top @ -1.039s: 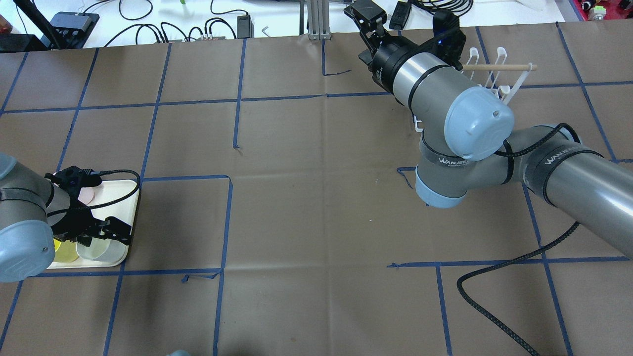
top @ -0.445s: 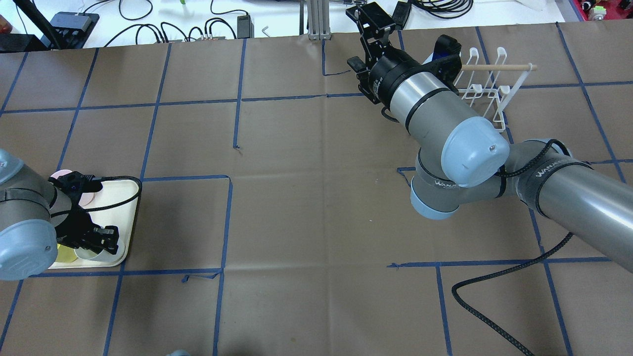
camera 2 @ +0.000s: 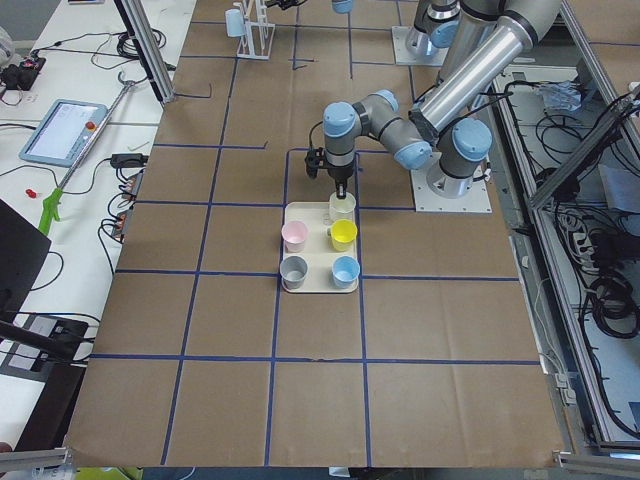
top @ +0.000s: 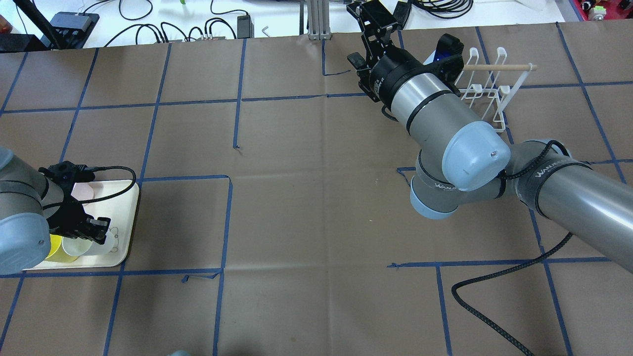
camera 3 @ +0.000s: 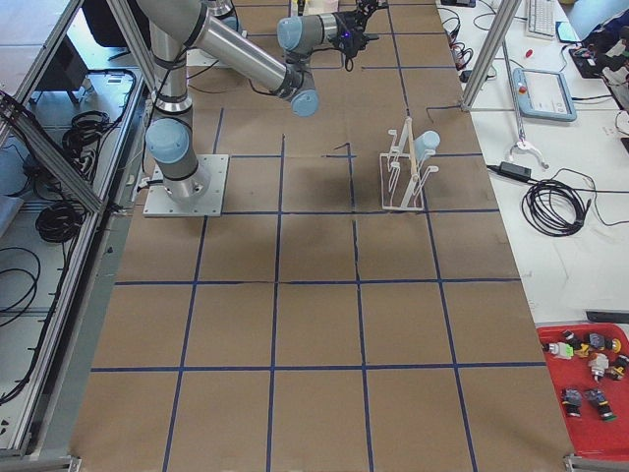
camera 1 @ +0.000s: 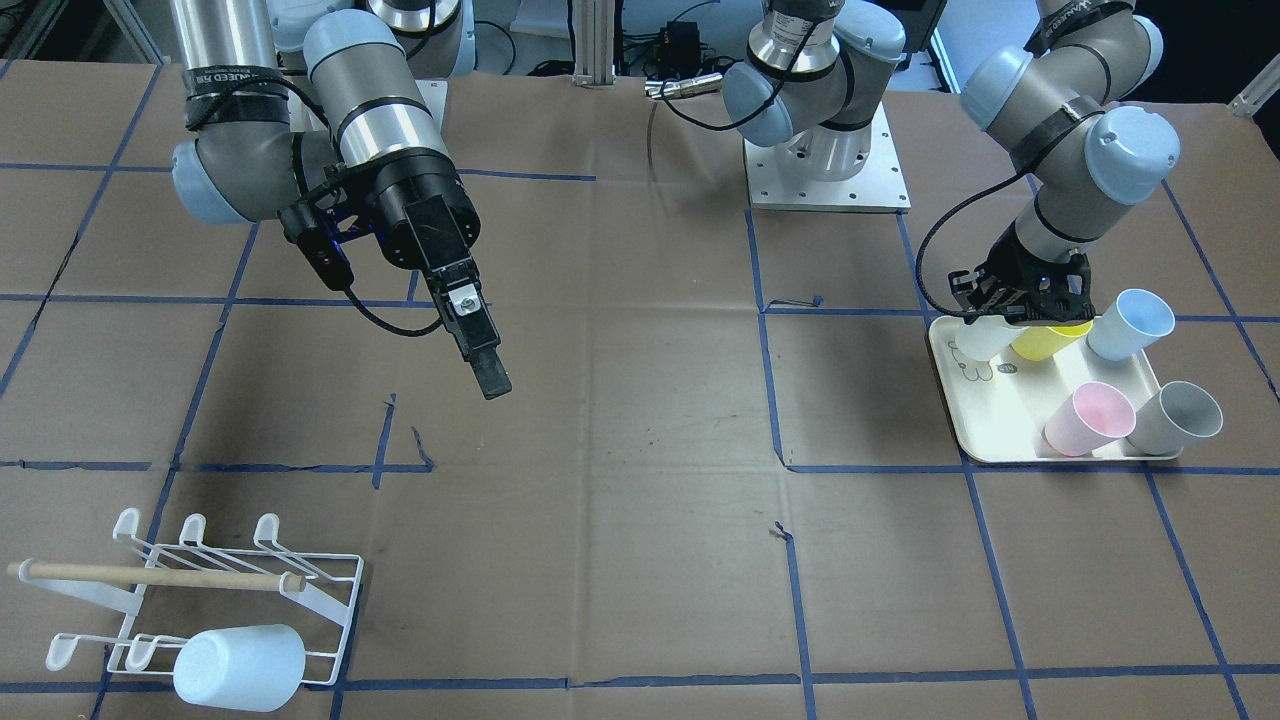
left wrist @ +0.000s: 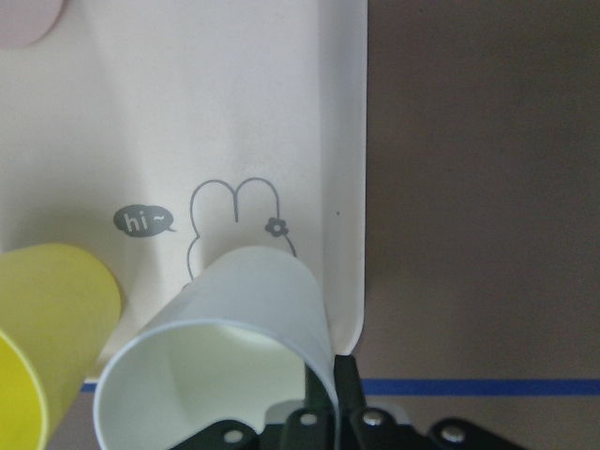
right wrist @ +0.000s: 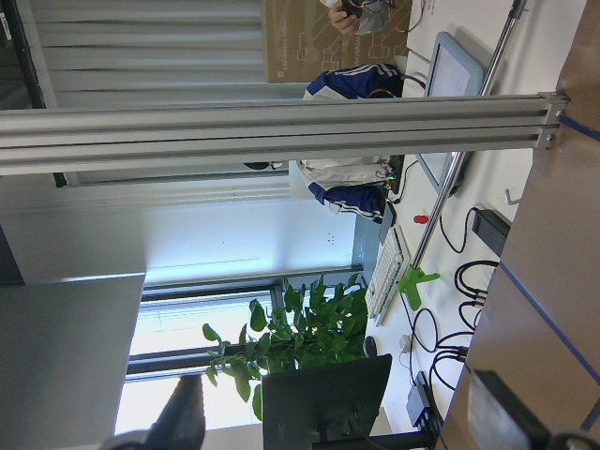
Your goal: Transfer IKEA cup to right arm and place on rack
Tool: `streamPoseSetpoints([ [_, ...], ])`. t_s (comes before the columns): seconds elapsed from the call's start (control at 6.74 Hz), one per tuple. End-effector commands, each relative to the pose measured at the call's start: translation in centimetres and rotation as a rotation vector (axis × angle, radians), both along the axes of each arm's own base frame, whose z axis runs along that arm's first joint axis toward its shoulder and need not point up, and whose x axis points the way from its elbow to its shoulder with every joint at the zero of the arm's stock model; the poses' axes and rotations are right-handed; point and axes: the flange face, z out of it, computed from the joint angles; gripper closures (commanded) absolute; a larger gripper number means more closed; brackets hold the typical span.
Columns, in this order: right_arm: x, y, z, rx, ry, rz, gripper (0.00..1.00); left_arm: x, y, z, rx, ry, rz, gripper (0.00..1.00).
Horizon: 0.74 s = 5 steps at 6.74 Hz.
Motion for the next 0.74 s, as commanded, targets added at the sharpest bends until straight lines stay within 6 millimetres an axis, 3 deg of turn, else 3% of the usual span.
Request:
streamPoseSetpoints([
  [0.0,0.0,-0.1,-0.1,0.0,0.003,0.0,0.0,-1.2,-3.2,4.5,-0.07,-0.028,-0.036,1.0],
  [0.15,0.0,-0.1,-0.2,0.003,0.004,0.0,0.0,-2.6,-5.6,7.6,-0.091,-0.034,-0.032,1.0],
  [0.3,0.0,0.0,-0.1,0.002,0.004,0.0,0.0,-2.7,-7.9,11.5,-0.113,-0.041,-0.05,1.0],
  [0.59,0.0,-0.1,-0.2,0.004,0.005,0.004,0.0,-1.5,-13.1,16.3,-0.187,0.014,-0.075,1.0],
])
